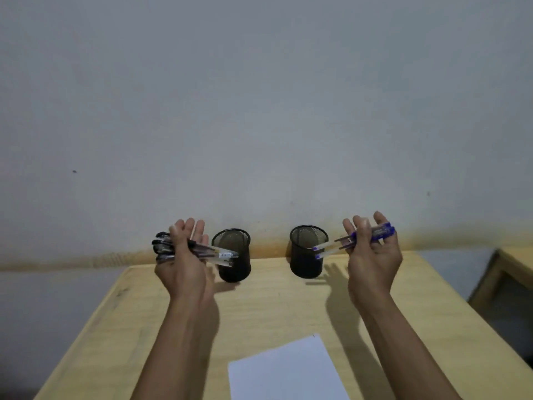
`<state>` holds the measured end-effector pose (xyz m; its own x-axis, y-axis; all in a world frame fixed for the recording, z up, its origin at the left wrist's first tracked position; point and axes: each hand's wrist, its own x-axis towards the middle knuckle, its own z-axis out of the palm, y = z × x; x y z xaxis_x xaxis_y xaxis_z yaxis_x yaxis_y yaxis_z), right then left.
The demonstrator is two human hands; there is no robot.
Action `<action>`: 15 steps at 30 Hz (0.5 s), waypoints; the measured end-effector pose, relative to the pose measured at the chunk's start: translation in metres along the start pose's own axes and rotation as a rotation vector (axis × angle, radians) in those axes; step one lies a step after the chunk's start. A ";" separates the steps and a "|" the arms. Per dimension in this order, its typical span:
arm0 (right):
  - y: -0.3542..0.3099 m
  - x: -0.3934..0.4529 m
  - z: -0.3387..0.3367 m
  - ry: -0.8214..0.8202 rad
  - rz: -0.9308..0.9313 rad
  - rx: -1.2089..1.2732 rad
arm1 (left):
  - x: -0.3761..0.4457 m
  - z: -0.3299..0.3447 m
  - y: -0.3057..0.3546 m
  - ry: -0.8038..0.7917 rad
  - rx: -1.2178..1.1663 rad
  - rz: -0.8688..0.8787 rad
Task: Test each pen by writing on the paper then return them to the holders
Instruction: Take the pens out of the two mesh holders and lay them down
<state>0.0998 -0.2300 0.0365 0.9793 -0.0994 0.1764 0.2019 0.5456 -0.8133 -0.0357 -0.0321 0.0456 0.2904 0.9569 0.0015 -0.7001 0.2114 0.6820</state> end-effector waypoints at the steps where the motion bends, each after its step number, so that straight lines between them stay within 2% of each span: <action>1: 0.005 -0.005 -0.008 0.010 0.025 -0.013 | -0.005 -0.009 -0.003 0.015 -0.002 -0.041; 4: 0.023 -0.018 -0.029 0.036 0.100 -0.116 | -0.022 -0.033 -0.017 0.069 0.003 -0.146; 10: 0.046 -0.035 -0.056 0.061 0.201 -0.333 | -0.036 -0.062 -0.041 0.103 0.064 -0.227; 12: 0.046 -0.039 -0.062 0.107 0.187 -0.414 | -0.036 -0.069 -0.047 0.124 0.243 -0.214; 15: 0.045 -0.041 -0.071 0.090 0.145 -0.636 | -0.032 -0.079 -0.049 0.119 0.677 -0.092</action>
<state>0.0693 -0.2604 -0.0466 0.9891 -0.1464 0.0161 0.0109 -0.0365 -0.9993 -0.0625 -0.0576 -0.0456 0.2283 0.9645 -0.1325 -0.1037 0.1594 0.9817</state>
